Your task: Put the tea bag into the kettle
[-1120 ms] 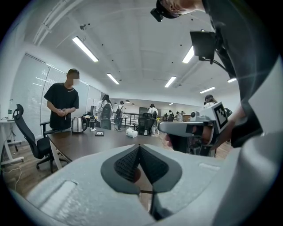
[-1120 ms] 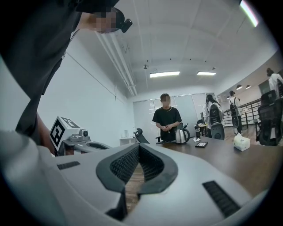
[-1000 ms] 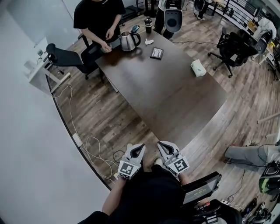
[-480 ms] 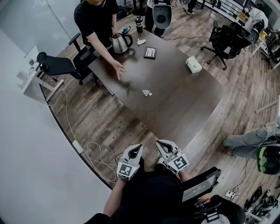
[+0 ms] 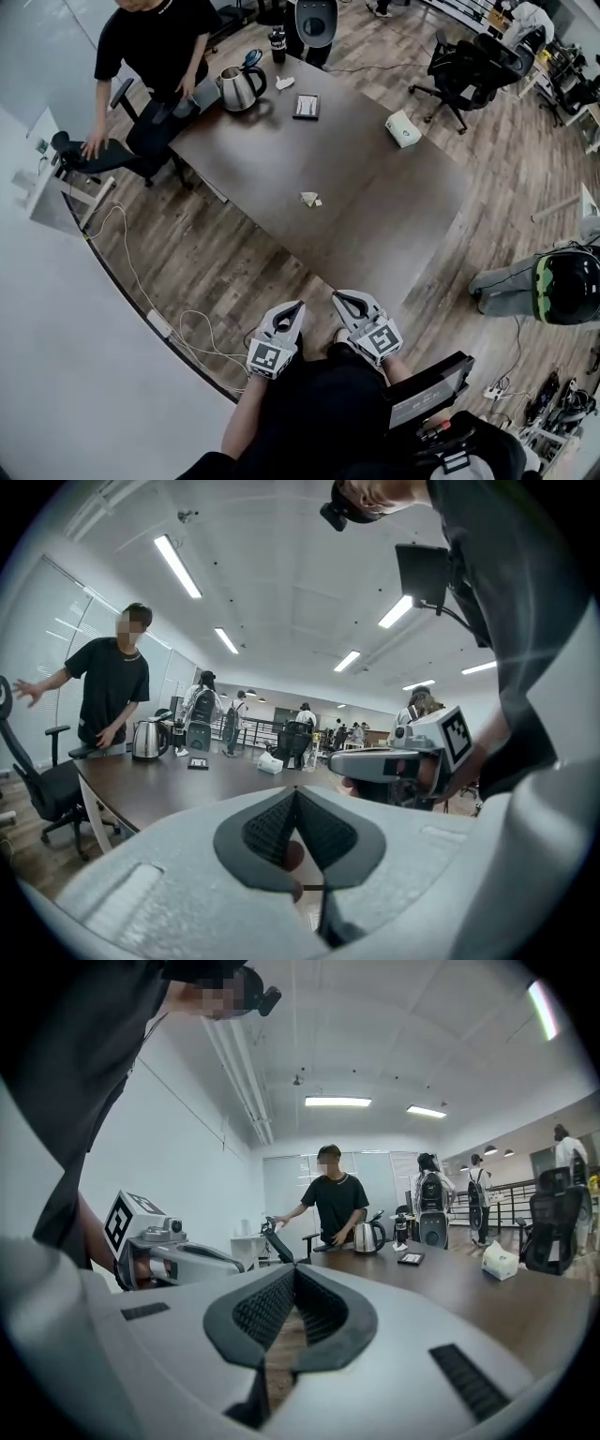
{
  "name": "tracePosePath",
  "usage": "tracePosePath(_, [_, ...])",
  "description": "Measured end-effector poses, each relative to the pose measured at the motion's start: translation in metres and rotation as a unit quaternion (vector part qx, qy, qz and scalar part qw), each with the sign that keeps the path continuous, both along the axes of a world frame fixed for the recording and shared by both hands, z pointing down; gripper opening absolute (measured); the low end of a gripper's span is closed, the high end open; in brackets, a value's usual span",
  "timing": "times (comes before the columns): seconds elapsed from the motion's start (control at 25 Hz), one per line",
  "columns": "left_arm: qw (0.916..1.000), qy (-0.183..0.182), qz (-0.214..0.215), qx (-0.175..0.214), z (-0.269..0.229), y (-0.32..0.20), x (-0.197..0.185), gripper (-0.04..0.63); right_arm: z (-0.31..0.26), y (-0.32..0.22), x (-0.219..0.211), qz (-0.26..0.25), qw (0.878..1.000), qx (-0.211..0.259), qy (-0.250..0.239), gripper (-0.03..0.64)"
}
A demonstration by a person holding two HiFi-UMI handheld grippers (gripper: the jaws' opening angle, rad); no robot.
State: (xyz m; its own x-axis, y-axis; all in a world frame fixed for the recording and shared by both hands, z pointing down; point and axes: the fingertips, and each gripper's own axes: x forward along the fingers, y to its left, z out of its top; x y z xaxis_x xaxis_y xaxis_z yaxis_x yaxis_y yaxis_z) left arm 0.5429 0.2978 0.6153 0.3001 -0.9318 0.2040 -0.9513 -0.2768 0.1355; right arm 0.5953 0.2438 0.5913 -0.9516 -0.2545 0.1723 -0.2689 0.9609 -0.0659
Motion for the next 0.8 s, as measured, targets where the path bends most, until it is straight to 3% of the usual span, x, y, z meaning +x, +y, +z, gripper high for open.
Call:
tracePosePath(0.28, [0.9987,0.018,0.047,0.005,-0.002,-0.003,-0.047,0.002,0.009,-0.001,-0.052,0.023,1.0,-0.008,0.011,0.005])
tracePosePath(0.4, [0.9973,0.006,0.072,0.01,-0.006,0.0,-0.068,0.002,0.013,0.001,-0.075,0.031,0.999,-0.014,0.02,0.006])
tracePosePath(0.8, [0.9918,-0.001,0.126,-0.021,0.016,0.005,-0.127,0.002,0.028,-0.006,-0.123,0.064,0.997,-0.026,0.032,0.006])
